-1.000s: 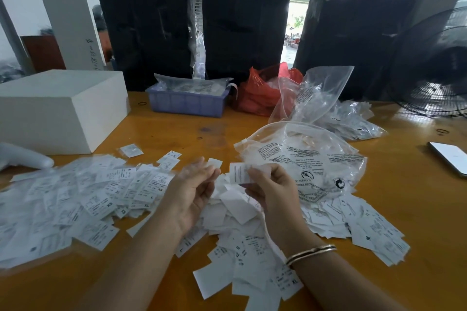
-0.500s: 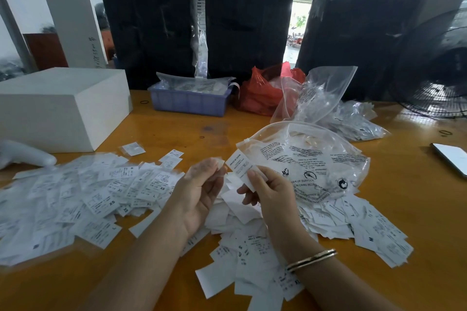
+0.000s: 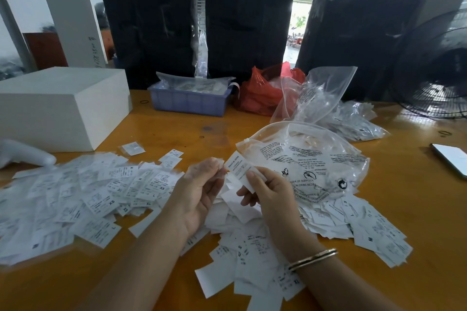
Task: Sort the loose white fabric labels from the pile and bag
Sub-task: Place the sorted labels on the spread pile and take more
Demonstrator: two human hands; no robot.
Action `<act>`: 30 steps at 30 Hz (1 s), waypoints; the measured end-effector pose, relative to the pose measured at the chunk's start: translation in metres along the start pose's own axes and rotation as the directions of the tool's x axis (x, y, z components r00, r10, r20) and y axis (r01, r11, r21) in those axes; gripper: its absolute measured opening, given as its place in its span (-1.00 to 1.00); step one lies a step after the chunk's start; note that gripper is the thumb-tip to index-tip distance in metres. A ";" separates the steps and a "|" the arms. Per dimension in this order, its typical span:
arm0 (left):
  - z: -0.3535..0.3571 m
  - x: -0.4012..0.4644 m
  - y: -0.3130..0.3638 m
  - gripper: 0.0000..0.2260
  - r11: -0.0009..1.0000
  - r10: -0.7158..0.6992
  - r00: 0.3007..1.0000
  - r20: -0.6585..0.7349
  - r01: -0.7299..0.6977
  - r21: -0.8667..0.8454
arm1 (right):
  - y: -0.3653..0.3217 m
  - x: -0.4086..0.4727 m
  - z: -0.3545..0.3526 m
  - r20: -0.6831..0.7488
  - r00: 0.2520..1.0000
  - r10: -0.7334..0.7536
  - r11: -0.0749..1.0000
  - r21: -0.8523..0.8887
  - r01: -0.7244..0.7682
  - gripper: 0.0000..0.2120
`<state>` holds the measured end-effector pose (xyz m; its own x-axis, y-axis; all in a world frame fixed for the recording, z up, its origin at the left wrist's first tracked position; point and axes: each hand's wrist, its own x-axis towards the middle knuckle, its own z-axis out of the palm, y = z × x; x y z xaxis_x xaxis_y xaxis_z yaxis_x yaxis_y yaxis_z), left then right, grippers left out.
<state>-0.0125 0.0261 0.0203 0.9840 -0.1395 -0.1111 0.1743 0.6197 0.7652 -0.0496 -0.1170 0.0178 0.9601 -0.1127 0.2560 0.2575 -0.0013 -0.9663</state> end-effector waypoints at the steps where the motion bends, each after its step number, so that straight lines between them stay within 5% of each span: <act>1: 0.000 0.000 -0.001 -0.73 1.000 0.002 1.000 0.009 -0.003 0.012 | 0.001 0.000 0.002 0.008 1.000 0.008 1.000 -0.013 -0.008 -0.82; 16: 0.001 -0.002 0.001 -0.62 0.999 0.022 1.000 -0.013 -0.021 0.048 | 0.005 0.000 0.004 0.047 0.998 0.029 0.993 -0.115 -0.023 -0.77; 22: 0.003 -0.003 0.002 -0.49 0.993 0.067 0.998 -0.002 -0.066 0.095 | 0.004 0.000 0.002 0.082 0.995 0.051 0.999 -0.014 -0.050 -0.77; 30: 0.000 0.000 -0.005 -0.75 0.962 0.060 0.997 -0.055 -0.042 0.271 | 0.002 -0.001 0.000 0.179 0.978 0.112 0.993 -0.047 -0.105 -0.79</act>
<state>-0.0136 0.0229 0.0171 0.9932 -0.0598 -0.1000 0.1155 0.3924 0.9125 -0.0503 -0.1173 0.0157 0.9868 0.0673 0.1472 0.1499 -0.0358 -0.9881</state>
